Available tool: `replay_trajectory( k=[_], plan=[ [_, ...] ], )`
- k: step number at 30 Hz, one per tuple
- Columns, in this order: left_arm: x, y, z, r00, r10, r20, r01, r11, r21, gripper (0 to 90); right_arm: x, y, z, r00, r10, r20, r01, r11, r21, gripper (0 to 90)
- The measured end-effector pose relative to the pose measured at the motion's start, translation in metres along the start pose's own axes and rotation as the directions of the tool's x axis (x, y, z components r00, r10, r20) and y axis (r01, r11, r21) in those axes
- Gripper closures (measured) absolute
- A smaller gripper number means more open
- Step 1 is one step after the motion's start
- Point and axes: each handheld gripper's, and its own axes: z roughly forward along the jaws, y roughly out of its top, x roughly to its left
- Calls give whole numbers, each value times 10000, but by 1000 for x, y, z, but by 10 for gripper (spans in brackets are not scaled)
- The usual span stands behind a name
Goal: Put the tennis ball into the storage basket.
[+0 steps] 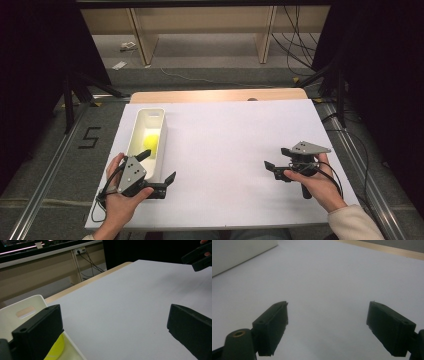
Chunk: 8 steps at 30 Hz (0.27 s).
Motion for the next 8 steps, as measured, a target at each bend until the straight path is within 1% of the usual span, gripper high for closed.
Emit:
replay_trajectory(
  k=[2, 8],
  plan=[
    [0, 0, 0, 10000, 14, 14, -14, 10000, 10, 0, 0, 0, -1, 10000, 71, -4, -71, 10000, -47, 181],
    [0, 0, 1, 10000, -14, 26, 14, 10000, 1, 0, -1, 0, -2, 9999, 91, -51, -91, 9999, -133, 178]
  ],
)
